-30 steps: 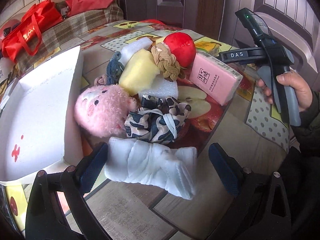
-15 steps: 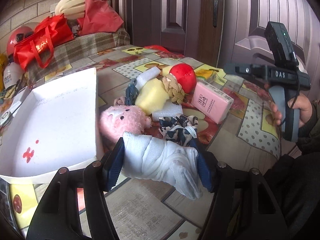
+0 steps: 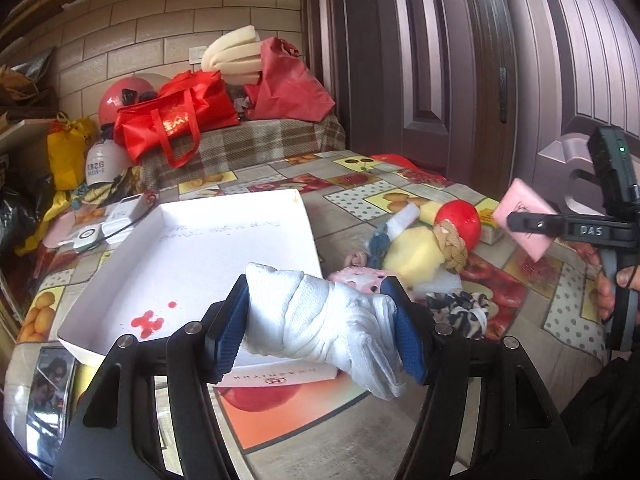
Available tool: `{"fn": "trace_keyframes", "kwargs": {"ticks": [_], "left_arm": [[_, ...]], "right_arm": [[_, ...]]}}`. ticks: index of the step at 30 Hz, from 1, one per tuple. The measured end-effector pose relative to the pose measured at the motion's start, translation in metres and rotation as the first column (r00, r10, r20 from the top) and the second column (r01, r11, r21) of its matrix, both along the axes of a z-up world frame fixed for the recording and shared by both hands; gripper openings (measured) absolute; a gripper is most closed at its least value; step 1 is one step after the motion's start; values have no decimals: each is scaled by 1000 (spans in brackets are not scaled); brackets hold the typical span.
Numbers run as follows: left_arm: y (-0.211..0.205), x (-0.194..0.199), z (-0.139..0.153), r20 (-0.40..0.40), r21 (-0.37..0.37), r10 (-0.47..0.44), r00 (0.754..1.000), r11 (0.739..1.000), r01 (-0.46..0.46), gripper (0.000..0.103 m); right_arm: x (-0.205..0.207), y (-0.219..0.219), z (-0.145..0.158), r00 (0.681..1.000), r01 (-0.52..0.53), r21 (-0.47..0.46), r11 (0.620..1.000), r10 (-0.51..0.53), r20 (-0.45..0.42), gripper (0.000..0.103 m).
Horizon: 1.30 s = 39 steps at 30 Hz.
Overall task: Organize soft objects
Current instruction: 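Lower the white cloth into the box with the left gripper while the right drops a teal packet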
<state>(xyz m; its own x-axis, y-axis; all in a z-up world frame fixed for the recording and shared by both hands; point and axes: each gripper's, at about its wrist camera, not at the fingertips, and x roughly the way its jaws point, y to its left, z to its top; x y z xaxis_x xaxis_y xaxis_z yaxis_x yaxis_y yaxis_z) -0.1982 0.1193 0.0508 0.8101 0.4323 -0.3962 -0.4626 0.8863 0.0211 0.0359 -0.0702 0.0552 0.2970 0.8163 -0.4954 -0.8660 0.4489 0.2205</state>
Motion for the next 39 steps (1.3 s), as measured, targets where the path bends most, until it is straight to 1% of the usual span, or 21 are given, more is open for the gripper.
{"fn": "trace_keyframes", "kwargs": {"ticks": [2,3,5,8,9,11,14,17,21,24,29,31,34,39], "left_arm": [[14,-6,1,37,-14,61,997,998,-61,65],[20,-9,1,52,-20,92,994,996,-91,65],[31,-15,1,73,-18,146,987,989,-145,65],[43,-21,1,85,-18,197,977,980,-196,65],[46,-23,1,87,-21,207,974,978,-206,65],[50,-24,1,84,-24,219,972,976,-218,65],[51,-23,0,80,-5,230,970,973,-230,65],[54,-20,-1,76,1,236,969,971,-237,65],[65,-19,-2,78,-4,265,961,964,-266,65],[76,-18,-2,78,-15,292,953,956,-291,66],[91,-16,-3,68,-26,320,945,947,-319,66],[97,-14,-3,60,-28,326,944,945,-325,66],[107,-11,-4,52,-44,340,939,940,-338,66],[129,-5,-5,35,-71,370,928,927,-367,66]], "right_arm": [[-9,-12,15,997,39,129,991,-48,64,26],[-15,-12,19,994,48,166,985,-64,93,26],[-26,-6,19,987,38,193,980,-67,146,26],[-40,12,16,979,7,163,987,-40,201,27],[-41,15,18,979,-4,178,984,-32,202,27],[-42,24,19,979,-14,175,984,-22,205,27],[-46,37,18,983,-44,173,984,11,186,27],[-58,47,17,979,-89,162,983,56,196,27],[-74,65,14,973,-151,140,979,123,194,26],[-89,80,12,963,-200,117,973,173,206,26],[-113,108,8,933,-283,64,957,259,251,26],[-119,119,4,925,-294,45,955,272,265,26],[-119,134,0,928,-293,32,956,276,249,26],[-121,154,-1,926,-280,26,960,263,273,26]]}}
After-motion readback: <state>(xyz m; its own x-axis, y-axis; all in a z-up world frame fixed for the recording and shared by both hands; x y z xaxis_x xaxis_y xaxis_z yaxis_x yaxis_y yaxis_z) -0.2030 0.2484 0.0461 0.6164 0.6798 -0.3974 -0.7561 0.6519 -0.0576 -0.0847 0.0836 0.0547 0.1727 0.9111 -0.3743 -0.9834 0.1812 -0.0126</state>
